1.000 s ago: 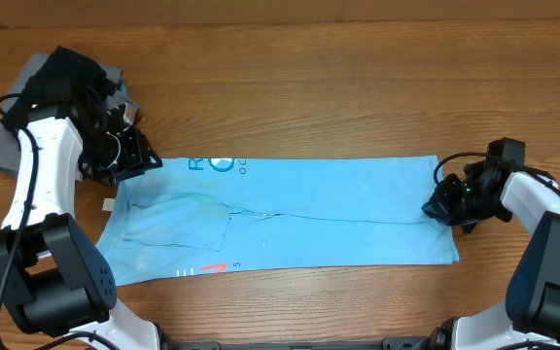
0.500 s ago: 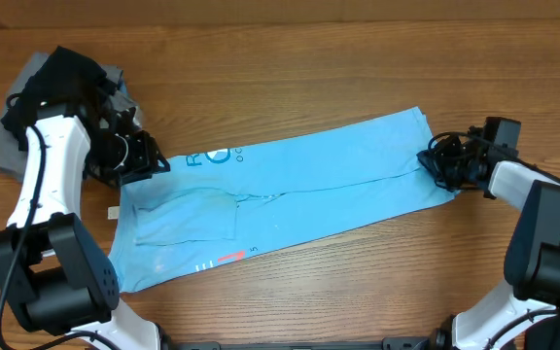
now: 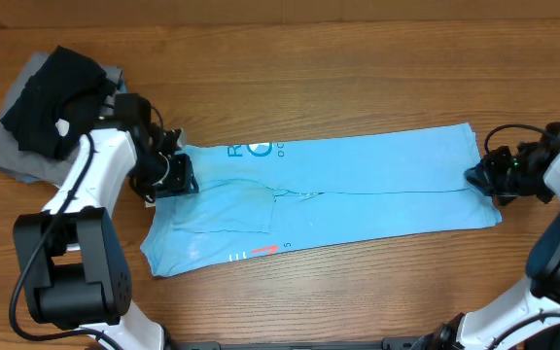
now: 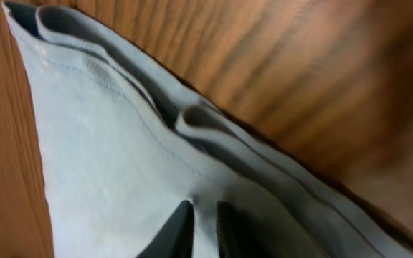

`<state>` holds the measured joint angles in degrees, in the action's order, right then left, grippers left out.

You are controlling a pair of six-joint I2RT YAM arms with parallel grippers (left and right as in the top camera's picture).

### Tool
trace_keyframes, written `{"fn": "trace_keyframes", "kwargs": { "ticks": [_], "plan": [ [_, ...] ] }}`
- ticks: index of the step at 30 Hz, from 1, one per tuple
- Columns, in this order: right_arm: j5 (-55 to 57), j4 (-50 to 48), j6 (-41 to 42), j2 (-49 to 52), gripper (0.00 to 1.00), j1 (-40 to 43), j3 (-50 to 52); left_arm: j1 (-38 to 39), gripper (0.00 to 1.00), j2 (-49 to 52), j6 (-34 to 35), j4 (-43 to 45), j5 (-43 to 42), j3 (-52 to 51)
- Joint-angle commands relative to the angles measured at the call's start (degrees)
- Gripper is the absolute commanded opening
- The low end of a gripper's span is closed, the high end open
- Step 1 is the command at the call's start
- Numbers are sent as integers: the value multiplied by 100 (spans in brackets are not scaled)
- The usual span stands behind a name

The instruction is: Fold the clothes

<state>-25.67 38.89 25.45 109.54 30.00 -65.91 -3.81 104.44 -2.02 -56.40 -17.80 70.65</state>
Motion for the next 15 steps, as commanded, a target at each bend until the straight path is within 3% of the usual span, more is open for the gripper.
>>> {"fn": "trace_keyframes", "kwargs": {
  "ticks": [1, 5, 10, 15],
  "plan": [
    [-4, 79, -323, -688, 20, -35, -210, 33, 33, -144, 35, 369, 155, -267],
    [-254, 348, -323, -1292, 20, -35, -210, 105, 4, -142, 31, 1357, 297, -809],
    [-317, 769, -323, -1998, 20, -35, -210, 240, 4, -46, 26, 2771, 317, -1644],
    [-315, 1255, -323, -2533, 20, -48, -210, 216, 4, 144, 350, 3930, 1110, -1882]
  ]
}}
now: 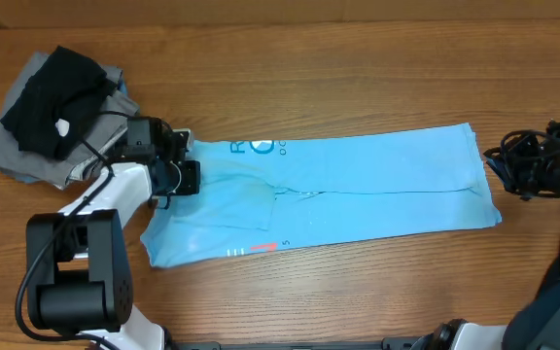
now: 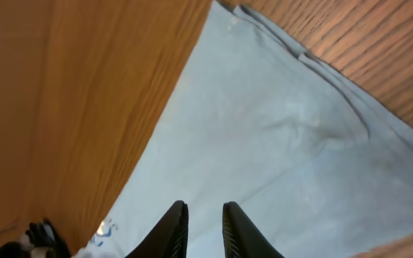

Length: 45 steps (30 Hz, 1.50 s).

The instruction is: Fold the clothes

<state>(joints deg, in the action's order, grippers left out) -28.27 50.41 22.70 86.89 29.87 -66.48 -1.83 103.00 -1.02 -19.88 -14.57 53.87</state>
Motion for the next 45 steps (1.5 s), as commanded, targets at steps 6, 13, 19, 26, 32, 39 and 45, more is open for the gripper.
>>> {"fn": "trace_keyframes", "kwargs": {
  "ticks": [6, 13, 19, 26, 32, 39, 45],
  "plan": [
    [-35, 404, -68, -448, 21, -63, -151, -116, 4, 393, 656, 1320, 1158, -179],
    [398, 413, -459, -348, 31, -234, -125, -262, 19, 378, 756, 1012, 546, 479],
    [409, 398, -1687, 492, 75, -107, -125, -264, 36, 269, 564, -297, -243, 1543],
    [-35, 20, -2199, 1740, 79, 376, -216, -264, 56, 136, 308, -1902, -503, 2712],
    [-188, 72, -2876, 2332, 74, 492, -546, -264, 59, 70, -83, -3353, -496, 3766],
    [109, 1084, -3353, 2647, 79, 494, -1871, -264, 62, 70, -437, -3679, -481, 4044],
    [-317, 1816, -4334, 2973, 82, 525, -2358, -264, 63, 70, -546, -3633, -472, 4041]
  ]
}}
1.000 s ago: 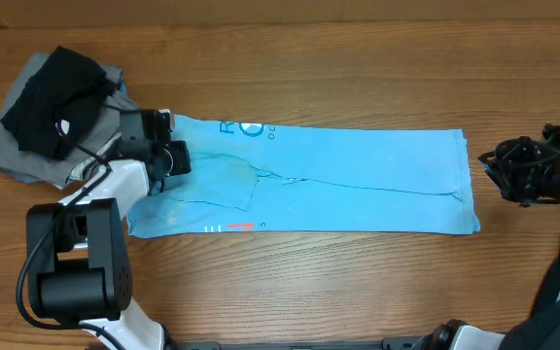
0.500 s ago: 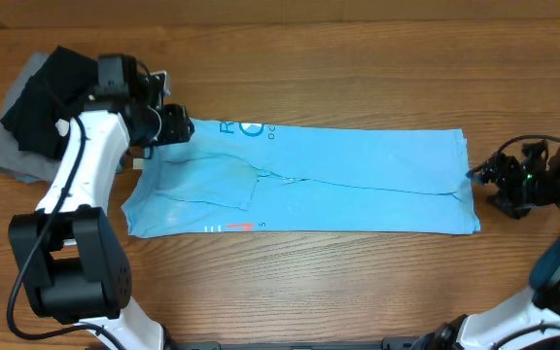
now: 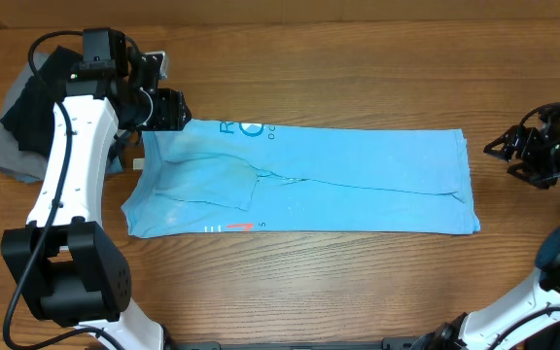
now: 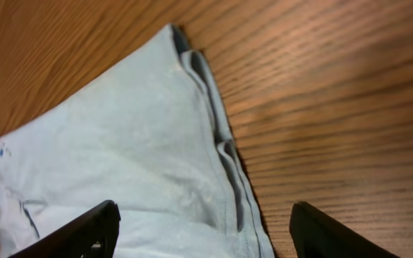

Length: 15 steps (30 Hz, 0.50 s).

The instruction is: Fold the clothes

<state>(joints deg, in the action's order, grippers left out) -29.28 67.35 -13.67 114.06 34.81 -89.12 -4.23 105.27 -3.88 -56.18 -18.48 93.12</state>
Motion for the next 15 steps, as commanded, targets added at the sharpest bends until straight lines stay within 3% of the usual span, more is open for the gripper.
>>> {"fn": "trace_keyframes", "kwargs": {
  "ticks": [1, 8, 15],
  "plan": [
    [-238, 173, -748, 306, 82, 31, -94, -24, 63, -157, -260, -2, -81, 116],
    [-302, 487, -1040, 870, 81, 31, -90, -24, 65, -157, -306, 17, -68, 116],
    [-352, 616, -1290, 1521, 73, 31, -87, -24, 67, -157, -304, 11, -63, 116]
  ]
}}
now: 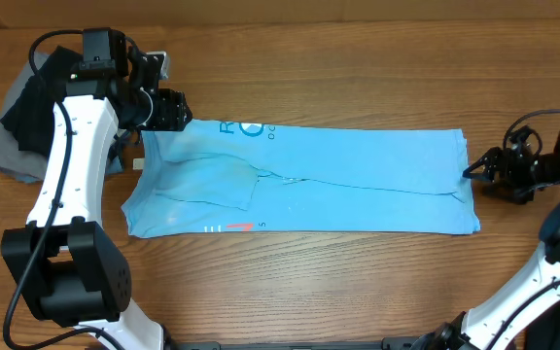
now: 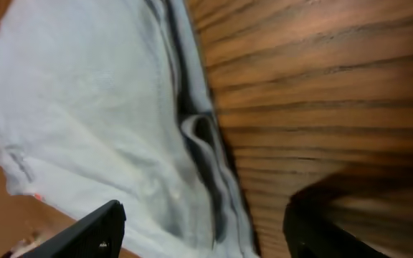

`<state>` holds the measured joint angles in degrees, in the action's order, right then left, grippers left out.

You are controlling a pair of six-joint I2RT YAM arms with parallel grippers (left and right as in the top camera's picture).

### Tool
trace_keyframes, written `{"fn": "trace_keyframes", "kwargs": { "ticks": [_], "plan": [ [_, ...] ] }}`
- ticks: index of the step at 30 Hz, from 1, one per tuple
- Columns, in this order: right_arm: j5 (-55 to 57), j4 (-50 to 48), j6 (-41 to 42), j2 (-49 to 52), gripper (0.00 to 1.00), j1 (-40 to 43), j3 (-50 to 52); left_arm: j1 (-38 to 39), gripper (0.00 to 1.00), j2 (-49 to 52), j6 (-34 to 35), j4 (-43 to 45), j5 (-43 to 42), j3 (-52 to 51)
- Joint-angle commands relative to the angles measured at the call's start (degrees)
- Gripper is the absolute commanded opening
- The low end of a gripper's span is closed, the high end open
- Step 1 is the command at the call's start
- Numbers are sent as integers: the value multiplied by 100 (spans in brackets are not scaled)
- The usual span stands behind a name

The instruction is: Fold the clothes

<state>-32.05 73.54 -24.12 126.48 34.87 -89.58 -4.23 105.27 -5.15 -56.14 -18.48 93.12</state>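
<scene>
A light blue shirt [image 1: 338, 180], folded into a long strip, lies flat across the middle of the table. My left gripper [image 1: 170, 110] sits at its upper-left corner and looks shut on that corner. My right gripper [image 1: 478, 175] is low at the shirt's right hem, open wide. In the right wrist view the layered hem [image 2: 199, 136] runs between the two spread fingers [image 2: 84, 229] of the right gripper [image 2: 203, 240], with nothing pinched. A white tag [image 1: 136, 163] pokes out at the shirt's left edge.
A pile of black and grey clothes [image 1: 42, 107] lies at the far left, behind my left arm. Bare wooden table [image 1: 358, 78] surrounds the shirt. Cables loop over my right arm at the right edge.
My right gripper, still open, has come from the bare wood right of the shirt down to the shirt's right hem. The left gripper and the shirt have not moved.
First each gripper held an end of the strip, the right one shut on the right hem. Then the right gripper was off the shirt with its fingers close together. Later the shirt lay further left and straighter, the right gripper open beside it, and now at the hem.
</scene>
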Motion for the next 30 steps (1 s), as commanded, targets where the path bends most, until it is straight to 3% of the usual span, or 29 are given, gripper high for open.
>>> {"fn": "trace_keyframes", "kwargs": {
  "ticks": [1, 12, 17, 19, 30],
  "plan": [
    [-203, 61, -365, 387, 73, 9, -42, -24, 67, -157, -177, 7, -63, 116],
    [-367, 81, -479, 861, 66, -160, -39, -24, 66, -157, -175, 4, -66, 116],
    [-138, 2, -286, 859, 58, -179, -94, -24, 66, -157, -175, 0, -68, 116],
    [66, -72, 37, 857, 58, -92, -216, -24, 66, -157, -175, -4, -66, 116],
    [101, -551, 37, 855, 57, 87, -457, -24, 69, -157, -177, -37, -66, 116]
  ]
}}
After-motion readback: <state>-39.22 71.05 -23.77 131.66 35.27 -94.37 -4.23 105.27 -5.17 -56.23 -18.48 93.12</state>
